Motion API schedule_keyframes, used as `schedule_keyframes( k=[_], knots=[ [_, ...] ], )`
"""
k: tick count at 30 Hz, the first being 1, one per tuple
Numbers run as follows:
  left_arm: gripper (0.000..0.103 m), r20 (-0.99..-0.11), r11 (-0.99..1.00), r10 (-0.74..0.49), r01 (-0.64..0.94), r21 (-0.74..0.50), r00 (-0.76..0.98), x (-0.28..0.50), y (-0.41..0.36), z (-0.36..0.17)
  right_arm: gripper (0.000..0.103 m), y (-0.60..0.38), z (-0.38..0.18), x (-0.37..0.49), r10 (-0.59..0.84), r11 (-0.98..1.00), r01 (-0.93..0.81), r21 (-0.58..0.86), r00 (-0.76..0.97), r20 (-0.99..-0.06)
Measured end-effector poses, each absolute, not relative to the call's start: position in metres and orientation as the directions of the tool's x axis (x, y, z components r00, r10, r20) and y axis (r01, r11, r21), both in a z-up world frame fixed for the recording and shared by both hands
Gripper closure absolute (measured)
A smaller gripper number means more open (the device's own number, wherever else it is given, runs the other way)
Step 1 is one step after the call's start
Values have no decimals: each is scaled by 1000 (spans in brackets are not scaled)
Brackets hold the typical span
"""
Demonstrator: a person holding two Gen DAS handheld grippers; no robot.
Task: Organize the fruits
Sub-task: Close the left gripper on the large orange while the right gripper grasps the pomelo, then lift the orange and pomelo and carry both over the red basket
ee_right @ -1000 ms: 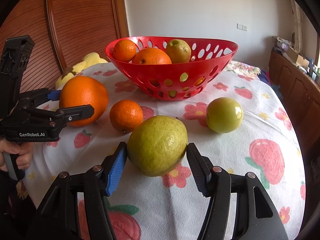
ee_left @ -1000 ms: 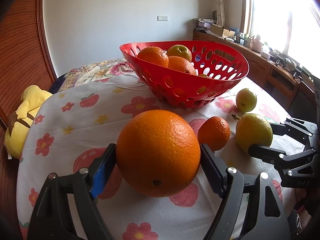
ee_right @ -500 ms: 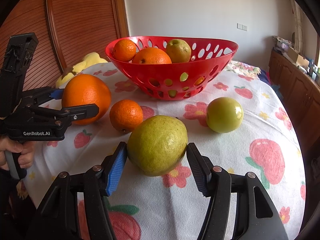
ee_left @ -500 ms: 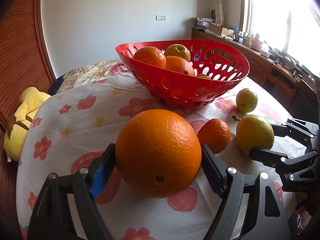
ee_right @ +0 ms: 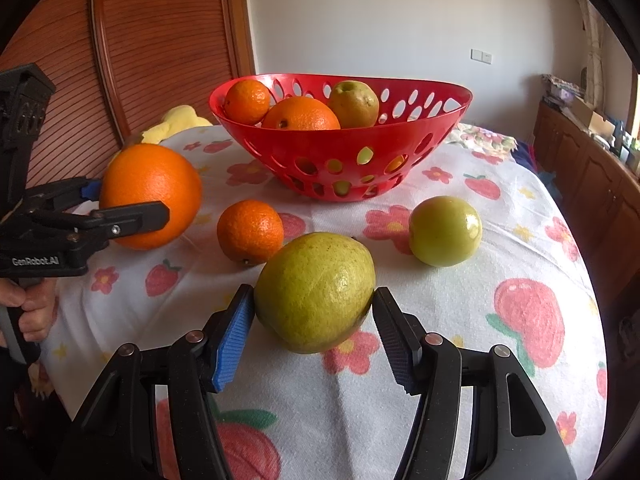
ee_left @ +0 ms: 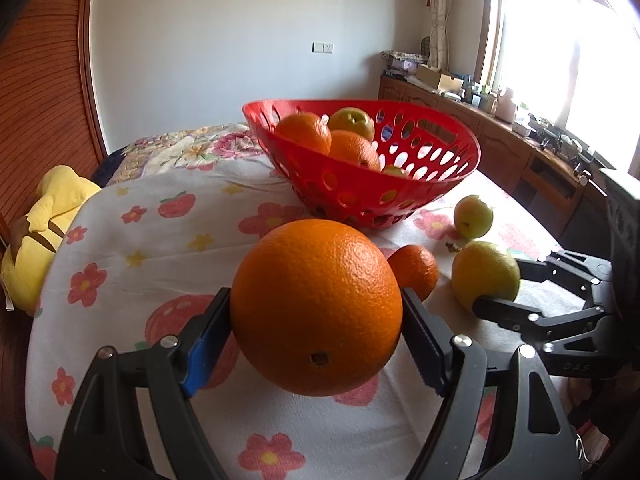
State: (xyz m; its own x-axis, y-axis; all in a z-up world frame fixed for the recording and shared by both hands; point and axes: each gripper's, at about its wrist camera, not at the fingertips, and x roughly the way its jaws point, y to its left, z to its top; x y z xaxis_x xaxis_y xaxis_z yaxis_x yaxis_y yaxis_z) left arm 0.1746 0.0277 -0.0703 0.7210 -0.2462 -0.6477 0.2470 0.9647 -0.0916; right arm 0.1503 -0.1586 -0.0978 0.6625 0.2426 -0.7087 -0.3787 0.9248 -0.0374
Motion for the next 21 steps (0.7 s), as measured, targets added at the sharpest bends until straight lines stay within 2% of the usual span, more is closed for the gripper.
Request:
schedule_keyframes(
  k=[12,21],
  knots=[
    [23,-570,957,-274,276,-84,775,162,30,-26,44,-163,-61,147,266,916,-398,-53,701,-661],
    [23,-555,952,-290,295,-84,780,165,29,-17,44,-157,-53,148,285,893,-443,-81,695,-660]
  ],
)
